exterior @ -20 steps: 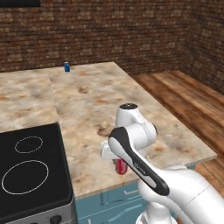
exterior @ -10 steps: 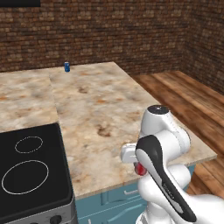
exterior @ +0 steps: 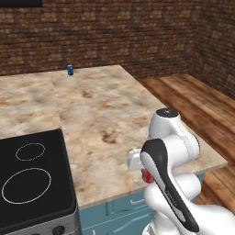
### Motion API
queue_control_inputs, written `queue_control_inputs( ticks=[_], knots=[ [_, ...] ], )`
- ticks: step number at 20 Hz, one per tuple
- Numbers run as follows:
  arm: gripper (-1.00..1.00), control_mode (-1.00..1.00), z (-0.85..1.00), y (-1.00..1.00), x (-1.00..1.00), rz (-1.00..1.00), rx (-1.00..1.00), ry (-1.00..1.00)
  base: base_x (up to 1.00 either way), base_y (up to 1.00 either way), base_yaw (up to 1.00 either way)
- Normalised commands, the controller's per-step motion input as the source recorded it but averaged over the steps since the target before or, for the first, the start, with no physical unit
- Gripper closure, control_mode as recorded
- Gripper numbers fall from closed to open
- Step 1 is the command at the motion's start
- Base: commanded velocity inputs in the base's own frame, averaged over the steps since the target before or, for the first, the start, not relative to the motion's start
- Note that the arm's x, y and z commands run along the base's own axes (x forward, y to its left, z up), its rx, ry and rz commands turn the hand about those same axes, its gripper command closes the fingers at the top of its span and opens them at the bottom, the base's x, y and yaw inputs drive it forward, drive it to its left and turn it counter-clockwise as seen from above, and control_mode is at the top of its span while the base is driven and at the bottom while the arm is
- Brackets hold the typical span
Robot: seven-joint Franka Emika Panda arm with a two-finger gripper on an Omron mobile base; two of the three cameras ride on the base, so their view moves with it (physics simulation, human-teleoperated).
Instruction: Four empty soda cans are scattered around the kitchen. Gather all the cans and cluster them next to the stove for recycling.
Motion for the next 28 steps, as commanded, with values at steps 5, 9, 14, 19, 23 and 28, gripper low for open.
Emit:
queue_control_inputs(
  ticks=[5,9,14,19,23,28],
  knots=[
    [1.00,1.00,0.00,0.00,0.00,0.00,0.00,0.00,-0.83,0.71,0.05],
    [1.00,1.00,0.00,0.00,0.00,0.00,0.00,0.00,-1.00,1.00,0.08],
    [1.00,1.00,0.00,0.00,0.00,0.00,0.00,0.00,-0.66,1.00,0.06],
    [1.00,1.00,0.00,0.00,0.00,0.00,0.00,0.00,-0.26,1.00,0.03],
    [1.00,1.00,0.00,0.00,0.00,0.00,0.00,0.00,0.02,1.00,0.00],
    [1.00,1.00,0.00,0.00,0.00,0.00,0.00,0.00,0.36,1.00,-0.01]
  ],
)
